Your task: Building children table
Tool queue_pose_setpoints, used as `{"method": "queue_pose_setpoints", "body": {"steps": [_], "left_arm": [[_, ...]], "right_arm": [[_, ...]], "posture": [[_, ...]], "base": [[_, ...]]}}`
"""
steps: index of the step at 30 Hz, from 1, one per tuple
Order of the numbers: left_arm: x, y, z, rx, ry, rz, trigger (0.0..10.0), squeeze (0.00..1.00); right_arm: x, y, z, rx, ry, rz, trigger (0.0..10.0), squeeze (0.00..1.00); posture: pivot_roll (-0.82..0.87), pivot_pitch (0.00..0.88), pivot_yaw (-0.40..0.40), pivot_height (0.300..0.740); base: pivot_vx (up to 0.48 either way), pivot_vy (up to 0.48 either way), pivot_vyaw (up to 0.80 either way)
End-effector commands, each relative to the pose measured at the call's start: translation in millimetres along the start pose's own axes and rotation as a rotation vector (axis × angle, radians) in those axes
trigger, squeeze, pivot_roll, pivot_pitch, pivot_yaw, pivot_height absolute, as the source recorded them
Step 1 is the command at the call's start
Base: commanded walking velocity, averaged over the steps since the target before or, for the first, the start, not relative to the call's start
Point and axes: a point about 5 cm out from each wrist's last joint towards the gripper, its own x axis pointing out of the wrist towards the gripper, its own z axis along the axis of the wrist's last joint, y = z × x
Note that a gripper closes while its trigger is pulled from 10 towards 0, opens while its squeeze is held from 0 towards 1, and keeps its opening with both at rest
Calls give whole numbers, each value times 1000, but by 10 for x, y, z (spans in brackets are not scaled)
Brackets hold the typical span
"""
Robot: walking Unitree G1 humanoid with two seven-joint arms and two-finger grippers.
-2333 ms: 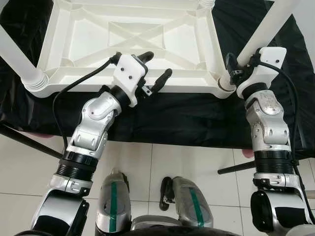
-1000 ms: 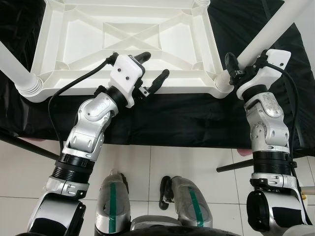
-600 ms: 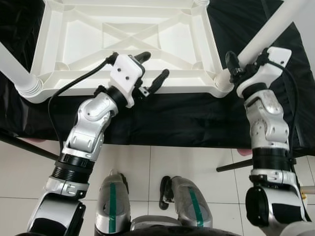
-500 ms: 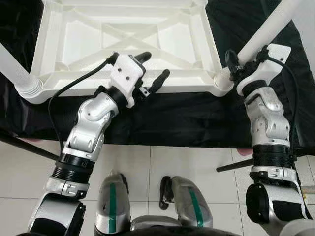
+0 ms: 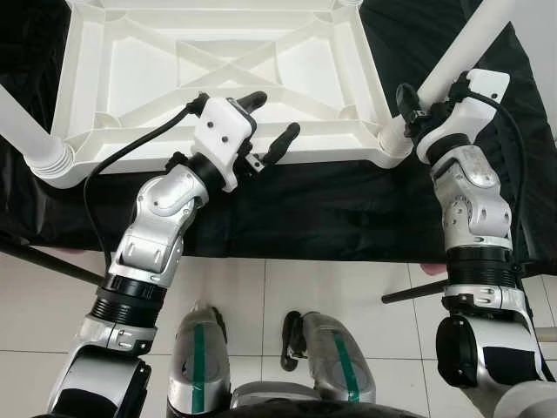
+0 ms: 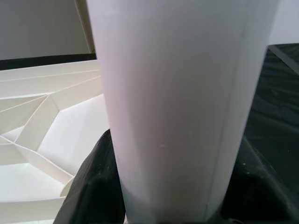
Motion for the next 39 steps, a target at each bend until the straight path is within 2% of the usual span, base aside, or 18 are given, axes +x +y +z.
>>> {"method": "queue_pose_setpoints", "body": {"steps": [1, 4, 6, 16, 22, 29, 33, 39], "left_arm": [[-18, 4, 4, -1, 3, 6, 10000, 0], [-17, 3, 7, -2, 2, 7, 10000, 0], [-17, 0, 6, -1, 4, 5, 10000, 0], [-15, -1, 10, -2, 3, 6, 10000, 0], [-12, 4, 11, -2, 1, 8, 10000, 0], [-7, 8, 11, 0, 1, 9, 10000, 0], [-2, 8, 13, -1, -1, 9, 10000, 0], [-4, 6, 15, 0, -1, 9, 10000, 0]], "right_arm": [[-101, 77, -412, 25, 178, 32, 10000, 0], [-129, 86, -427, 38, 177, 37, 10000, 0], [-174, 85, -412, 44, 129, 34, 10000, 0], [-260, 84, -455, 30, 113, 26, 10000, 0], [-283, 156, -426, -31, 74, 56, 10000, 0], [-273, 158, -464, -40, 99, 46, 10000, 0], [-212, 89, -497, -1, 131, -24, 10000, 0], [-193, 84, -508, 11, 137, -44, 10000, 0]], "posture": [[108, 82, -51, 740], [108, 84, -50, 740], [106, 86, -50, 740], [106, 85, -49, 740], [104, 81, -51, 740], [101, 79, -50, 740], [104, 78, -53, 740], [106, 77, -55, 740]], "base": [[0, 0, 0], [0, 0, 0], [0, 0, 0], [0, 0, 0], [0, 0, 0], [0, 0, 0], [0, 0, 0], [0, 0, 0]]}}
